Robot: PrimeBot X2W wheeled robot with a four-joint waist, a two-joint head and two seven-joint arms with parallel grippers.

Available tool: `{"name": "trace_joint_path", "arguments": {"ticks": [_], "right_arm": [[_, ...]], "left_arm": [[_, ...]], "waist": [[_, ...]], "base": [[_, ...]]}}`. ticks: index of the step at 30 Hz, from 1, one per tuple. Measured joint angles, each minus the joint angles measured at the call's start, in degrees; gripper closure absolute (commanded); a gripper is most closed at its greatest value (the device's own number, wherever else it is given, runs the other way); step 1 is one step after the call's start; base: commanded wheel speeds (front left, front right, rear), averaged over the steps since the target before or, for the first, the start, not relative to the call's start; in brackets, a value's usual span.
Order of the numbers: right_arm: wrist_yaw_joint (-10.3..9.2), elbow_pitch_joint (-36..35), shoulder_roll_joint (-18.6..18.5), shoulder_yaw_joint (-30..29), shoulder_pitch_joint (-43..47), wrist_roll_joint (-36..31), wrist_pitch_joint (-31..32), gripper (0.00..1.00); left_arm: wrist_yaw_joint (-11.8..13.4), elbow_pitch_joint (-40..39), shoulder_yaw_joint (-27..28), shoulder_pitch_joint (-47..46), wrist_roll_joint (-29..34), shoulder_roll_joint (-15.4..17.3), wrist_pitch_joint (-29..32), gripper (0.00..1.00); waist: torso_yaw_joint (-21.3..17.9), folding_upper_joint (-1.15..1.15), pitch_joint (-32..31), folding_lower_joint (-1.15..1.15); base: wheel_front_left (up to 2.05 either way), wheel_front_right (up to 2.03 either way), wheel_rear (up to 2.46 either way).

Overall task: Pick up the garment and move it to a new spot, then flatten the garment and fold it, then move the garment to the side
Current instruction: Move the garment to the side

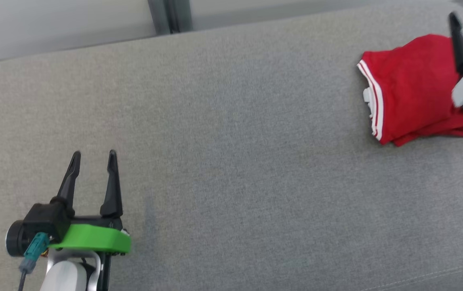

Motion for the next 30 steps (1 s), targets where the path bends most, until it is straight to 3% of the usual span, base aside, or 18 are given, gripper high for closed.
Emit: {"name": "trace_joint_path", "arguments": {"ticks": [7,12,22,30], "right_arm": [[-0.01,-8.8,3.0,-1.2,11.1,-0.4,-1.3,0.0],[0.0,-12.9,5.9,-2.4,19.1,-2.4,-1.5,0.0],[-0.01,-20.8,14.6,-15.5,35.2,-9.3,-1.7,0.0],[0.0,-27.3,19.6,-19.7,41.6,-13.9,-1.7,0.0]], "left_arm": [[0.4,-1.7,2.3,4.9,-3.3,-0.2,0.1,0.0],[1.4,-1.5,2.8,6.4,-2.2,1.1,0.2,0.0],[0.7,1.3,3.3,8.1,-0.9,-1.0,-0.2,0.0],[-0.6,3.2,5.5,9.1,1.3,-3.0,-0.2,0.0]], "waist": [[-0.3,0.0,-6.5,0.0],[-0.2,0.0,-9.8,0.0],[1.3,0.0,-12.7,0.0],[1.8,0.0,-13.0,0.0]], "base": [[0.0,0.0,0.0],[0.0,0.0,0.0],[0.0,0.0,0.0],[0.0,0.0,0.0]]}}
